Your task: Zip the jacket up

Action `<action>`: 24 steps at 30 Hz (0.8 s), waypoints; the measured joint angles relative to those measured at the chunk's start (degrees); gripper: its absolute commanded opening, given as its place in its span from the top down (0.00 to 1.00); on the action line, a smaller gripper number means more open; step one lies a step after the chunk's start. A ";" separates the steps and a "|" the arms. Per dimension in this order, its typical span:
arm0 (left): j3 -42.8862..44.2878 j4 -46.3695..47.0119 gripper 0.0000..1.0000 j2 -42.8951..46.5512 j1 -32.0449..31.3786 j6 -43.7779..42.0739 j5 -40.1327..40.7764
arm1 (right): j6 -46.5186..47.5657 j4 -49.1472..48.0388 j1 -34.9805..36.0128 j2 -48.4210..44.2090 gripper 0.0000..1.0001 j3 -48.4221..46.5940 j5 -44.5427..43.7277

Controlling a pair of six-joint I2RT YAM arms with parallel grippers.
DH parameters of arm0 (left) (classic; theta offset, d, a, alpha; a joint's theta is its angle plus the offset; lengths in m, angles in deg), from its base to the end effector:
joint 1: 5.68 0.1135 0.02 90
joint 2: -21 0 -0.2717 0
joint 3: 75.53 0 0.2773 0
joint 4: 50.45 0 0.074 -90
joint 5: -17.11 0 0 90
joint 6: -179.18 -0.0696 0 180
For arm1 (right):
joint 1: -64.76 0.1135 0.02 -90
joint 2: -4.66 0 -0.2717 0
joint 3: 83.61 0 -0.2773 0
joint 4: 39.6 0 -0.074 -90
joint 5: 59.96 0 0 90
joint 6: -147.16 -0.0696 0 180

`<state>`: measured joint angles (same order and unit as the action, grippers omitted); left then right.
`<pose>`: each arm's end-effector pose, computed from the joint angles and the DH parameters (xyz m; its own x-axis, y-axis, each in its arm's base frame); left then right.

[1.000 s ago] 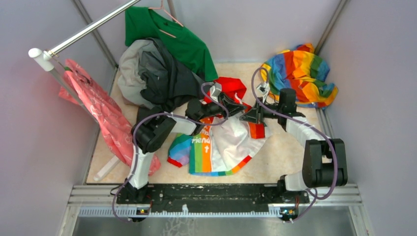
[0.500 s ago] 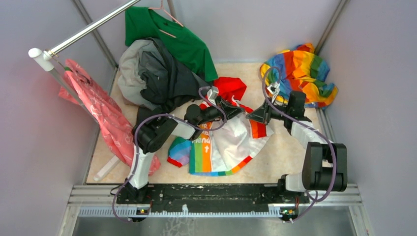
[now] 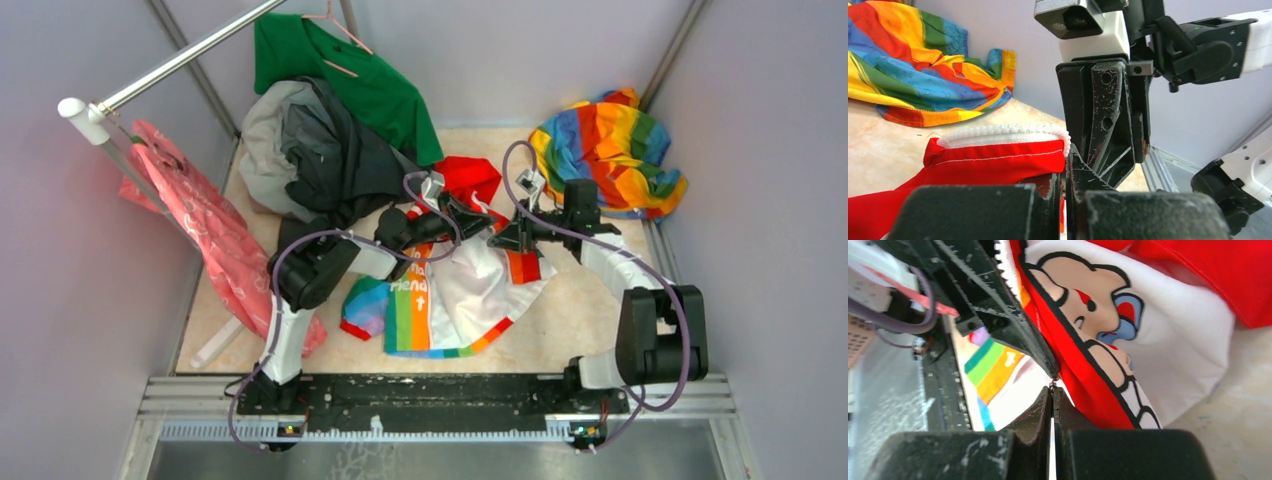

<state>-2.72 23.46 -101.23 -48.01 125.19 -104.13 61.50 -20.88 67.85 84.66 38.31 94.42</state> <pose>0.3208 -0.3410 0.1881 -0.2957 -0.4106 -0.8625 0.9282 0.0901 -0.3611 0.3052 0.0793 0.2098 -0.5950 -0.0649 -0.8011 -0.7537 0.3911 0.5282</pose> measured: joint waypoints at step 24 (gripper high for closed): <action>0.02 -6.23 1.00 2.36 -2.12 -10.80 2.60 | 5.60 4.11 0.11 -8.13 1.00 -0.55 -7.19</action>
<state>-2.70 17.23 -98.87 -50.13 114.39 -101.53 67.10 -16.77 67.96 76.53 37.76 87.23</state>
